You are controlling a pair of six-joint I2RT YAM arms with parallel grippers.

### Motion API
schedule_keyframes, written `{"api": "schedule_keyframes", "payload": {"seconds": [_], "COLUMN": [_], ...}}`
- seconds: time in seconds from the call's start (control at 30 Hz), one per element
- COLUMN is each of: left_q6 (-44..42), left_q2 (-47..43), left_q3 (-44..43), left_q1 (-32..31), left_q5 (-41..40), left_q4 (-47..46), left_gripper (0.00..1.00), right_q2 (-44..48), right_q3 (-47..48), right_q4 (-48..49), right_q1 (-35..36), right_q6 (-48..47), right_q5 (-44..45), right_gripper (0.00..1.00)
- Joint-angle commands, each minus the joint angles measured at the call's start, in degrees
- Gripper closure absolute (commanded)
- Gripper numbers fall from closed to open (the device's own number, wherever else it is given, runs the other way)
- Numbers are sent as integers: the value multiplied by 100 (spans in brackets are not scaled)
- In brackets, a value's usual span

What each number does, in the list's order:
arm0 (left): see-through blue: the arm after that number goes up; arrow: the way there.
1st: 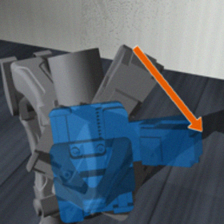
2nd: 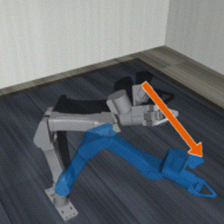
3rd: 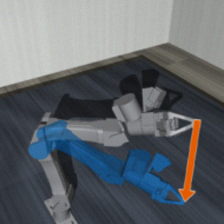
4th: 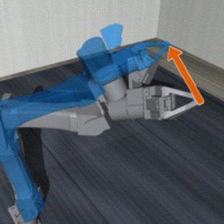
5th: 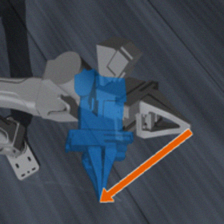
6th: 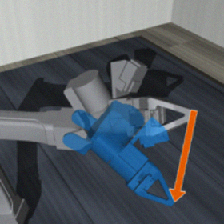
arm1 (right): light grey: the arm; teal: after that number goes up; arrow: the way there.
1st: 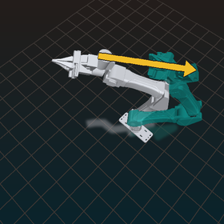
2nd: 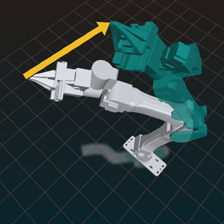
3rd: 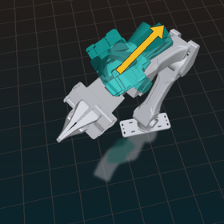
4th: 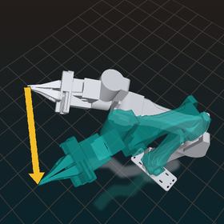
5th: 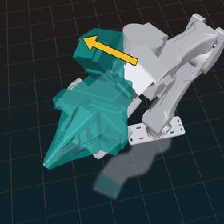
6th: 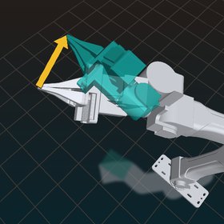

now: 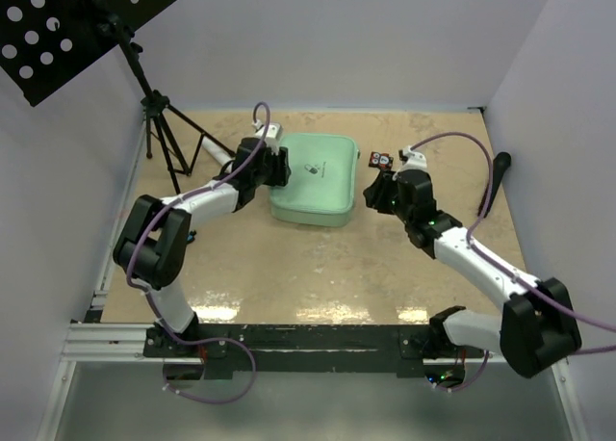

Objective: Organize the medicine kit
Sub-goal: Close the medicine box at the center of the board.

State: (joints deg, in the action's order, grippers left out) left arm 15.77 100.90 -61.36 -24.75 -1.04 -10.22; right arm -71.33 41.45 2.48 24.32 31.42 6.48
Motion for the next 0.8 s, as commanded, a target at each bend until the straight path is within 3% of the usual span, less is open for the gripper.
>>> {"api": "schedule_keyframes", "payload": {"seconds": [0.0,0.13,0.27,0.5,0.77], "left_q6": [-935,-1163,-1234,-1269,-1138], "left_q2": [236,447,615,641,720], "left_q3": [-209,-481,-797,-948,-939], "left_q1": [-65,-12,190,445,445], "left_q5": [1140,1658,2221,2319,2389], "left_q4": [-296,-367,-174,-15,-59], "left_gripper": [44,43,43,43,44], "right_q2": [541,278,567,603,-21], "right_q3": [-102,-452,-866,-1034,-850], "right_q4": [227,628,982,1114,1141], "right_q1": [-15,12,12,12,3], "right_q6": [-408,-602,-453,-452,-576], "right_q5": [-172,-795,-868,-666,-630], "right_gripper": [54,53,55,59,55]}}
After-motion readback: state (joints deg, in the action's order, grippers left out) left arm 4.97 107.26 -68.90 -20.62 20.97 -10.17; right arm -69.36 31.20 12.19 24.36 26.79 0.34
